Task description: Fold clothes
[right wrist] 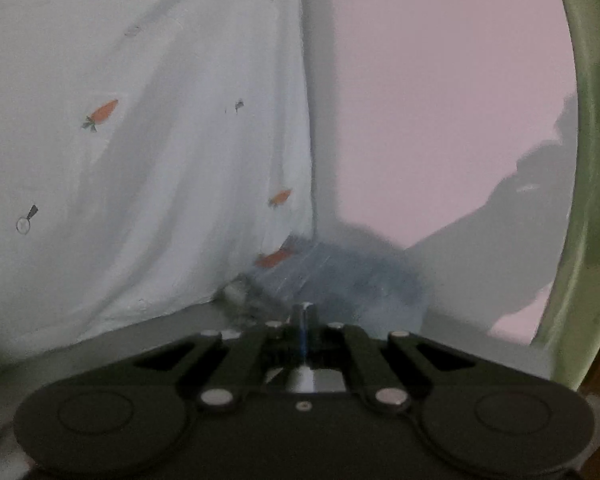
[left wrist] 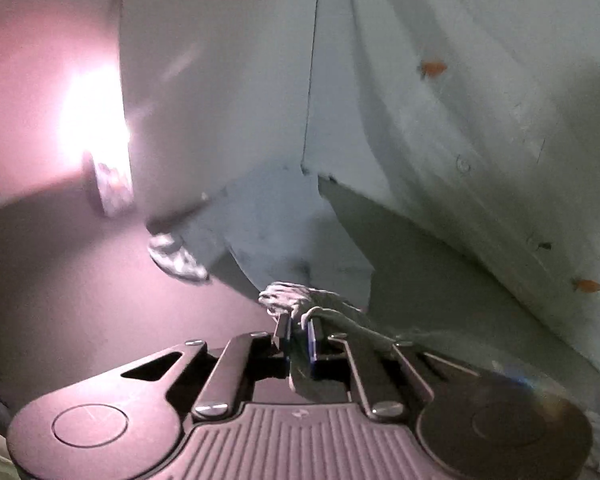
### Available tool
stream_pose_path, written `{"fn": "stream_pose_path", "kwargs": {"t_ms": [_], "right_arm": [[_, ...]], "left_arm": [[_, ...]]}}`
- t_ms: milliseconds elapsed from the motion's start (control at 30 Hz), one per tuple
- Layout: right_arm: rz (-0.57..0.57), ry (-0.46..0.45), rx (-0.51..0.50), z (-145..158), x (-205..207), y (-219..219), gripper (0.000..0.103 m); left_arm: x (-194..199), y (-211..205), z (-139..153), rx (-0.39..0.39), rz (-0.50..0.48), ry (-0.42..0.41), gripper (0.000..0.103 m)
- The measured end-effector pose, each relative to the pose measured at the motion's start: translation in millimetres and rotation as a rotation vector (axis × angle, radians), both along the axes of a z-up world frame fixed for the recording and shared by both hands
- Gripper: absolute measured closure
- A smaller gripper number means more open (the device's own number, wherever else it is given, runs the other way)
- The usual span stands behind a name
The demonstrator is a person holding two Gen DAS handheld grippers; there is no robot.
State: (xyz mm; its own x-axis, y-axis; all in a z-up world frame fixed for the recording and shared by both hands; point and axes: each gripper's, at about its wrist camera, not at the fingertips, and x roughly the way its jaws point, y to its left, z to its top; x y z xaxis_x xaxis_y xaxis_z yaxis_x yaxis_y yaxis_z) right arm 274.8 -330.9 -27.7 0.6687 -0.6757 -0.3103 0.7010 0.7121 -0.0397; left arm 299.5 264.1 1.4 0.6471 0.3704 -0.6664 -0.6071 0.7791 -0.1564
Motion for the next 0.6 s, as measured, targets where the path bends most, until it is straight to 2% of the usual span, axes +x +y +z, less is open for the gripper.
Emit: {"fn": "stream_pose_path", "kwargs": {"t_ms": [100, 233, 300, 367, 400, 433, 467, 533, 600], "right_arm": [[0.008, 0.080, 0.034, -12.9, -22.3, -1.0, 0.103], [0.040, 0.306, 0.211, -80.3, -36.2, -7.4, 0.099], [0.076, 0.457, 0.325, -119.6, -39.1, -7.5, 0.097], [0.085, 0.508, 0.385, -141.7, -50.0, -4.5, 0.083], [0.083, 0.500, 0.404, -143.9, -55.6, -4.5, 0.063], [0.075, 0.468, 0.421, -142.3, -62.7, -6.3, 0.049], [0.075, 0.428, 0.434, -139.0, -68.2, -9.7, 0.048], [0.081, 0.380, 0.452, -134.7, -72.5, -24.0, 0.045], [0.078, 0.383, 0.447, -137.1, -75.2, -34.8, 0.043]], "left_arm": [[-21.3, 4.9, -14.4, 0.006, 0.012, 0.077, 0.093], [-39.1, 16.7, -75.5, -0.066, 0.119, 0.290, 0.089], [-45.9, 20.7, -100.3, -0.104, 0.150, 0.377, 0.088], [-50.9, 17.4, -103.1, -0.131, 0.123, 0.376, 0.077], [-51.3, 11.3, -99.2, -0.121, 0.099, 0.362, 0.072], [-49.2, 3.2, -94.4, -0.094, 0.066, 0.351, 0.059], [-45.5, -7.2, -89.3, -0.056, 0.030, 0.344, 0.049], [-37.7, -28.3, -80.4, 0.014, -0.046, 0.332, 0.044], [-28.4, -50.7, -77.4, 0.054, -0.127, 0.325, 0.042]]}}
